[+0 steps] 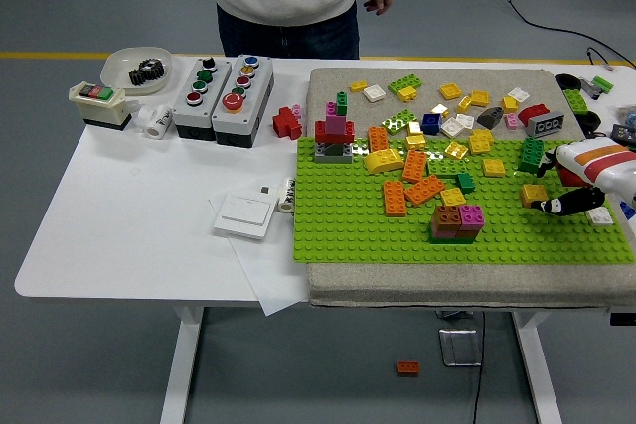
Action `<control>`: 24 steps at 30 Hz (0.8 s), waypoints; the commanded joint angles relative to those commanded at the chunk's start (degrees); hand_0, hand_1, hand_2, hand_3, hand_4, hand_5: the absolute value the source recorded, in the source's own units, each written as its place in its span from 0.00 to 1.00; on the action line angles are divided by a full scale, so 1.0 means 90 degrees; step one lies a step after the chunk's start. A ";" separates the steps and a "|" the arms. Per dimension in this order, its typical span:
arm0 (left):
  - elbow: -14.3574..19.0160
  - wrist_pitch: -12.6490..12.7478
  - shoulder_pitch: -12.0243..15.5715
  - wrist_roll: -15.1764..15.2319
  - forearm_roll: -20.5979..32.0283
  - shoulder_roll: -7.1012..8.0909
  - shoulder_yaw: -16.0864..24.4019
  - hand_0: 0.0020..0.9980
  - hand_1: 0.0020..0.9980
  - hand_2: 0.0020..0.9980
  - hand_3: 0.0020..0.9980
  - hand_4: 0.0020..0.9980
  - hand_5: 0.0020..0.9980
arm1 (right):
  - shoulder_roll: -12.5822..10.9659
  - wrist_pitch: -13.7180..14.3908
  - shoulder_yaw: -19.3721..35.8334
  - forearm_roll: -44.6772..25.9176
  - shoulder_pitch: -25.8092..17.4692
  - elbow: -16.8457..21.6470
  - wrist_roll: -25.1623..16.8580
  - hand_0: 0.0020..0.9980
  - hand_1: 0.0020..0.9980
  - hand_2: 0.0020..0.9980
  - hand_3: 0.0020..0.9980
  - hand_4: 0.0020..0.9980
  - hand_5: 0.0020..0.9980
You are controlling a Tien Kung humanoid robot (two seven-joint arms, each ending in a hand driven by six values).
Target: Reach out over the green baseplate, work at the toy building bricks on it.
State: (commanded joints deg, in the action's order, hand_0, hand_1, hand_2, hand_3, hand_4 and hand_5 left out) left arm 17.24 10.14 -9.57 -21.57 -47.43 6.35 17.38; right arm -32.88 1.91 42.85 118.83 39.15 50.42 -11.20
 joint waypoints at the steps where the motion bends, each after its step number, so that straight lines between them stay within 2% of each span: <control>1: 0.0000 0.0000 -0.0003 -0.0002 0.0000 0.0002 0.0002 0.79 0.77 0.77 0.59 0.66 0.67 | 0.0019 0.0009 -0.0023 -0.0021 0.0025 -0.0036 0.0000 0.68 0.65 0.70 0.63 0.86 0.56; 15: 0.0004 -0.0004 -0.0038 -0.0005 0.0019 0.0015 -0.0012 0.79 0.78 0.77 0.59 0.66 0.67 | 0.0234 -0.0074 -0.0318 -0.0115 0.0259 -0.0514 0.0016 0.68 0.65 0.69 0.64 0.87 0.54; 24: 0.0008 -0.0009 -0.0058 -0.0005 0.0024 0.0019 -0.0016 0.79 0.78 0.77 0.60 0.66 0.67 | 0.0319 -0.0096 -0.0428 -0.0106 0.0345 -0.0661 0.0003 0.68 0.65 0.70 0.64 0.87 0.54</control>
State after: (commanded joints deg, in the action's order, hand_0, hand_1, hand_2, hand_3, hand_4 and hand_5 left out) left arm 17.31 10.06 -10.09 -21.62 -47.21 6.51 17.23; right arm -30.00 1.05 39.00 117.88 42.25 44.47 -11.17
